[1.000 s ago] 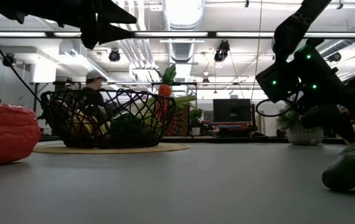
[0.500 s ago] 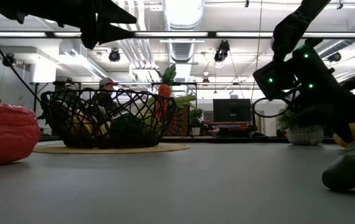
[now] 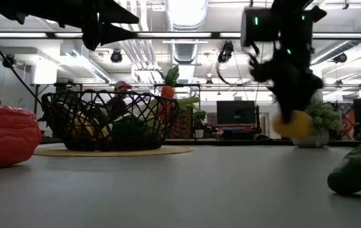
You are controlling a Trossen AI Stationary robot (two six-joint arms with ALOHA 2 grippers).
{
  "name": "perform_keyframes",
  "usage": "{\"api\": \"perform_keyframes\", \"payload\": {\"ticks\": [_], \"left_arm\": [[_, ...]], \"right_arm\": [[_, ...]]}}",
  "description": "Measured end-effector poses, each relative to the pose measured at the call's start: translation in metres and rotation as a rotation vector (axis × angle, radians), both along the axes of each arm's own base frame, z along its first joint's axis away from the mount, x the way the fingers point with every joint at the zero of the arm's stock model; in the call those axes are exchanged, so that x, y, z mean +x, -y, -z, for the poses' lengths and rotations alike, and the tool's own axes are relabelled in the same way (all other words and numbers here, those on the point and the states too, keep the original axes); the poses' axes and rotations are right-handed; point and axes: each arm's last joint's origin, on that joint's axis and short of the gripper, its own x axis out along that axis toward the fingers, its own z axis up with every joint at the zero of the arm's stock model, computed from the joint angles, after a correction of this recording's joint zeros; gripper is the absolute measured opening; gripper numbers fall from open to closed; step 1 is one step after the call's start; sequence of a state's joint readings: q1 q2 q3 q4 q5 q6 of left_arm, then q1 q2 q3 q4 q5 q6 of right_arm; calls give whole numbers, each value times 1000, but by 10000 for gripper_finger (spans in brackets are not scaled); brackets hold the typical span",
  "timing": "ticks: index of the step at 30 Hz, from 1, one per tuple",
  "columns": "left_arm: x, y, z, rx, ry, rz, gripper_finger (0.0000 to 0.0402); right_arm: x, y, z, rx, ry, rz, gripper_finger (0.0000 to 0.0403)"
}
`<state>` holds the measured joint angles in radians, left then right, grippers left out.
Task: Build produce basket
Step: Put the yellow lemon into the black wire basket
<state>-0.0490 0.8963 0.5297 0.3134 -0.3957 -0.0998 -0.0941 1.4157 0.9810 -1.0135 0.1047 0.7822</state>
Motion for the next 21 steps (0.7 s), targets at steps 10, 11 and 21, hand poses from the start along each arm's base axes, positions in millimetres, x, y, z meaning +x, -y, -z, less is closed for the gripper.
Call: {"api": "perform_keyframes", "payload": {"ticks": [10,11,21], "left_arm": [[1,5,-1,-60,29,156,268],[1,6,-2,-61,37,179,268],[11,22,-2,-62,95,269,268]], "right_arm": [[53,-52,-12,-167,745,-539,207],[57,-55,-12,-195,812,-572,207],[90,-72,-3,-442,1168,-800,207]]}}
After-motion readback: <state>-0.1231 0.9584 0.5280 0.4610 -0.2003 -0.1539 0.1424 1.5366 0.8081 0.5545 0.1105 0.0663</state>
